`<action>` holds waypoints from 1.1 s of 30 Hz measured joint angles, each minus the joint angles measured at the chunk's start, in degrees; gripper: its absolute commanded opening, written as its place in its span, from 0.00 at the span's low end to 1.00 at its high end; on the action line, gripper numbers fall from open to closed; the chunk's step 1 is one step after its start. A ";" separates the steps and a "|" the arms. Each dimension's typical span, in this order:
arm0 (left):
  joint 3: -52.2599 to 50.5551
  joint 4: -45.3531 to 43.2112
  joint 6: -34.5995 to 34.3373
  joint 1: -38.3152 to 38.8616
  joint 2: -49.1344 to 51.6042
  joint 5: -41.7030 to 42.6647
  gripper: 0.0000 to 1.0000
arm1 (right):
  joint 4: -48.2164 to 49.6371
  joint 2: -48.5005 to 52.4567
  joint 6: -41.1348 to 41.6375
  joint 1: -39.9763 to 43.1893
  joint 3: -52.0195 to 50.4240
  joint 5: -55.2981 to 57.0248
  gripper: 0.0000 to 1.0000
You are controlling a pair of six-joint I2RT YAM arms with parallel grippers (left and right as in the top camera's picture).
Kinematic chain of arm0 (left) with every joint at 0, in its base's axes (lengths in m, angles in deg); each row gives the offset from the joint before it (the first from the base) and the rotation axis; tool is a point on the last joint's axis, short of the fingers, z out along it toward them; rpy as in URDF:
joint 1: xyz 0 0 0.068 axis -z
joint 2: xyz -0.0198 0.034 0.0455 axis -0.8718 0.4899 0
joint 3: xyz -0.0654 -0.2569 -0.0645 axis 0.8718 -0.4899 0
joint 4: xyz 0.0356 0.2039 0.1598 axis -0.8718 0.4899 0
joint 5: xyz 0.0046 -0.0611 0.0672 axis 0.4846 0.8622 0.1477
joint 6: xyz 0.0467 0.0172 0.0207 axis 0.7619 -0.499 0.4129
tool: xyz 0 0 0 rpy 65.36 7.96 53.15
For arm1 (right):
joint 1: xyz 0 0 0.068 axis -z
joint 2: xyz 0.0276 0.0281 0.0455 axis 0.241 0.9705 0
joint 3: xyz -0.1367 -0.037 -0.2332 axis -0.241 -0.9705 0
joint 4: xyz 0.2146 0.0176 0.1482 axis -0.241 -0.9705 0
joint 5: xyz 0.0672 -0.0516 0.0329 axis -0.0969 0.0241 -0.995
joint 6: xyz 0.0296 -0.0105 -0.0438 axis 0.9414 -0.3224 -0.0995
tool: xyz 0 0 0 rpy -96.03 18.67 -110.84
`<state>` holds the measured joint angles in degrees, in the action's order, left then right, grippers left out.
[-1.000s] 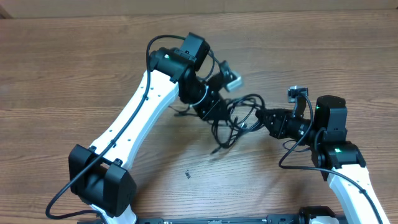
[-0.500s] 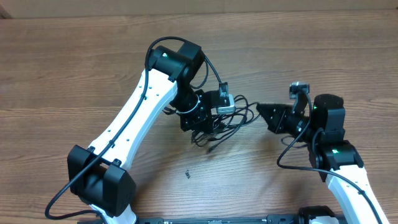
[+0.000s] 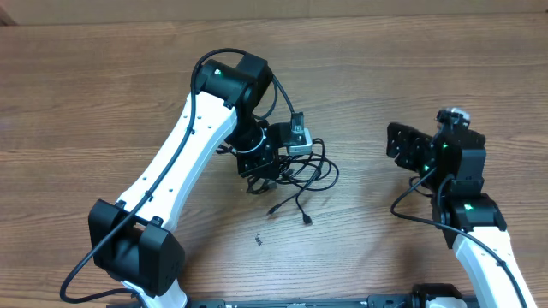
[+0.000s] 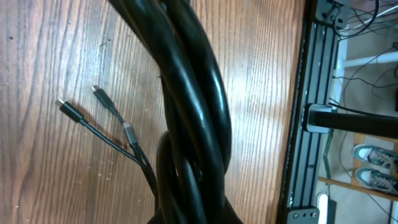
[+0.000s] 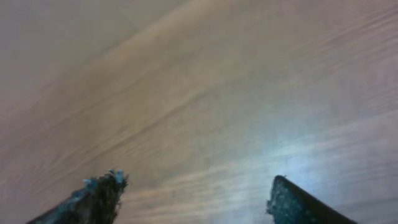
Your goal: Untangle cables
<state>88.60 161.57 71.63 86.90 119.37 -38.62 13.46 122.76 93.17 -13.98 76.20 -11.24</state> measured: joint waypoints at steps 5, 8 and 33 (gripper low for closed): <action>-0.02 -4.76 0.48 0.00 0.00 0.87 0.04 | -2.73 0.07 -0.02 0.00 0.00 -9.49 0.85; -0.02 -8.13 0.70 0.00 0.00 3.17 0.04 | -2.03 0.11 0.02 0.00 0.00 -17.35 0.84; -0.11 -13.42 7.39 1.53 0.00 10.58 0.04 | -3.04 0.11 -4.94 0.00 0.00 -26.58 0.82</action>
<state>88.49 148.15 79.02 88.43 119.37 -28.05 10.43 122.87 88.23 -13.98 76.20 -37.82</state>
